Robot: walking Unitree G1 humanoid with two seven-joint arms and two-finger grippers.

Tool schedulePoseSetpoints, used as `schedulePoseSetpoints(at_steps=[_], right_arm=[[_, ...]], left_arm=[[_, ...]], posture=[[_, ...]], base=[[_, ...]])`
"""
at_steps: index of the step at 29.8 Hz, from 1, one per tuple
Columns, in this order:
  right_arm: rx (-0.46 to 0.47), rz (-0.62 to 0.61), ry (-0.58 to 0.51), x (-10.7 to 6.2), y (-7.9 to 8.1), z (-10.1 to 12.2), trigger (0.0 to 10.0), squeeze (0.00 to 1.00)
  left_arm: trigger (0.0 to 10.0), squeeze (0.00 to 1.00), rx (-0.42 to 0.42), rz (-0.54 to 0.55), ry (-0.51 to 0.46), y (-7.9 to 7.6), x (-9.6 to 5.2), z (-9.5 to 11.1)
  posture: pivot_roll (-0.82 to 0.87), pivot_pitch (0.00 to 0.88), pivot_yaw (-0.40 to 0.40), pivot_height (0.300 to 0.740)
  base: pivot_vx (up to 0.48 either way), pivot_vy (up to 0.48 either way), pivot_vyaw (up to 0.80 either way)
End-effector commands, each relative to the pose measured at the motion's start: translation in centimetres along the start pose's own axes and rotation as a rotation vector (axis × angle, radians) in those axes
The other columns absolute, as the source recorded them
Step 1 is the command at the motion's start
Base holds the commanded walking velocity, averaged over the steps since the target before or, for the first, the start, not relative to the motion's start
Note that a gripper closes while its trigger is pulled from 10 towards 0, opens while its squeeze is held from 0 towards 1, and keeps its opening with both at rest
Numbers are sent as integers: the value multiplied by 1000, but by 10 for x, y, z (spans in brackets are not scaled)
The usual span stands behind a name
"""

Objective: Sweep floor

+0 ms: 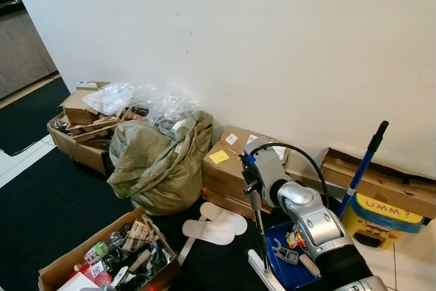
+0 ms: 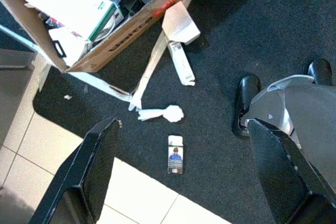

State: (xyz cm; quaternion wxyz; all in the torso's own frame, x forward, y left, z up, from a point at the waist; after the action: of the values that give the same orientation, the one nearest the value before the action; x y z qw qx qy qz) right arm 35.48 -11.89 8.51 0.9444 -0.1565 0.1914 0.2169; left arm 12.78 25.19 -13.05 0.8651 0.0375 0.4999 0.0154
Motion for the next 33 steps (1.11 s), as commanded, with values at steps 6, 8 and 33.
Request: schedulePoseSetpoints(at_steps=[6,8,33], right_arm=[[60,32,22,1,12,-13,10000,0],[84,30,18,2,13,-15,10000,0],[81,-34,-161,9,-8,0,10000,0]], left_arm=[[10000,0,-1,18,14,6,-1,-2],[10000,0,-4,20,15,6,-1,-2],[10000,0,-156,29,-85,-6,3,12]], posture=[[-142,0,44,740],[-143,0,47,740],[-186,0,-94,740]], base=[[0,0,0],[0,0,0],[0,0,0]])
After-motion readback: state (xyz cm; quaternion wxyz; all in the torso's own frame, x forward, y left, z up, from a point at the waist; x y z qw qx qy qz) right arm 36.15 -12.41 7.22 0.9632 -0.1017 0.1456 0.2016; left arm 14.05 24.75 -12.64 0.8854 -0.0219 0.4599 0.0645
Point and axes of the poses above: a point about 5 cm out from each wrist's last joint towards the gripper, its own x axis pointing out of the wrist towards the gripper, its own z axis along the axis of the wrist's last joint, y = z × x, the point moved 4 cm from there along x, pointing out of the wrist towards the gripper, and after that the axes turned 3 degrees about x, right-handed, at the moved point
